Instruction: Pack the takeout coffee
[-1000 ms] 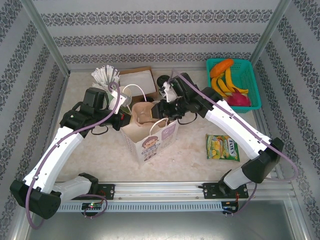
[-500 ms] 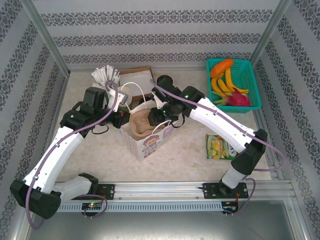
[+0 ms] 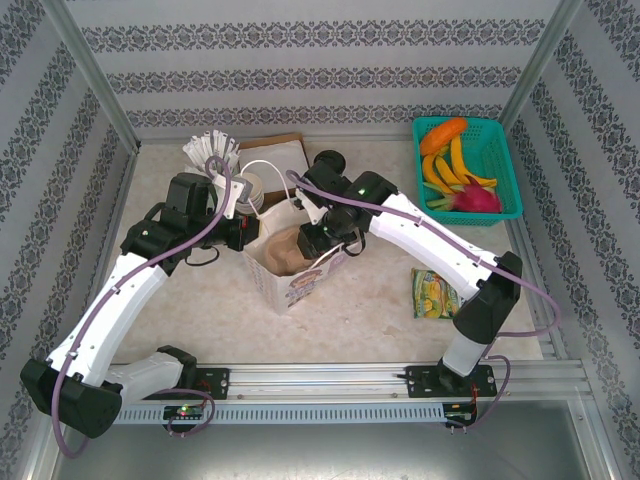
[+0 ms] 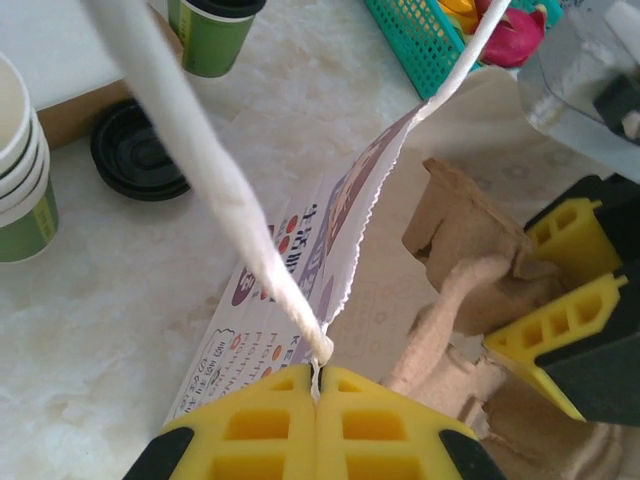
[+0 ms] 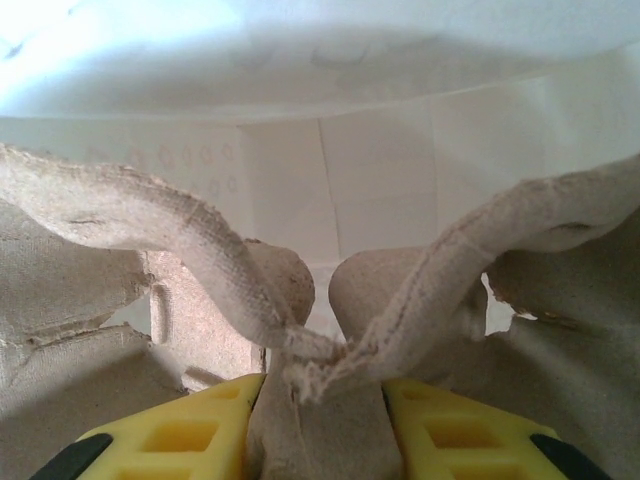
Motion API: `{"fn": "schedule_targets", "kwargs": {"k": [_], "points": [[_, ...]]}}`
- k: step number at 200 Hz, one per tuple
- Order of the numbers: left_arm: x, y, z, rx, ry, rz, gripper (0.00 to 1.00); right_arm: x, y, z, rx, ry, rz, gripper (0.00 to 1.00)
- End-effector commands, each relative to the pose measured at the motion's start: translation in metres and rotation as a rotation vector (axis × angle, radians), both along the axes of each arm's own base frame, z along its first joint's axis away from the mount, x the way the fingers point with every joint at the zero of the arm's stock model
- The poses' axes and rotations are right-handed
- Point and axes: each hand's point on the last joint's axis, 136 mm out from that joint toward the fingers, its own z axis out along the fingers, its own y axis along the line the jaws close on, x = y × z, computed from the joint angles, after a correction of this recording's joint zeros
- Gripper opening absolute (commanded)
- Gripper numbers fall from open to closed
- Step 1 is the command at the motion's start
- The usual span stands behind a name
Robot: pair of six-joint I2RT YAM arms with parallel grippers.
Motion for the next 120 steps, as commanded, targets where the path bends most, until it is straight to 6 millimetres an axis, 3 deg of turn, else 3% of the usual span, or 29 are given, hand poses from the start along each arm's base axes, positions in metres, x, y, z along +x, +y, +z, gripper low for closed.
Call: {"fn": "schedule_targets", "kwargs": {"k": [1,50,120], "points": [[0.007,-0.005,0.012,-0.053,-0.055,0.02,0.0,-0.012,0.004,-0.006,-0.019,0.055,0.062,0.33],[0.001,-0.013,0.008,-0.083,-0.041,-0.036,0.0,-0.008,0.014,-0.022,-0.065,0.105,0.062,0.34],[-0.006,-0.018,0.018,-0.08,-0.087,-0.111,0.02,-0.008,0.015,-0.043,-0.11,0.151,0.071,0.33]]}}
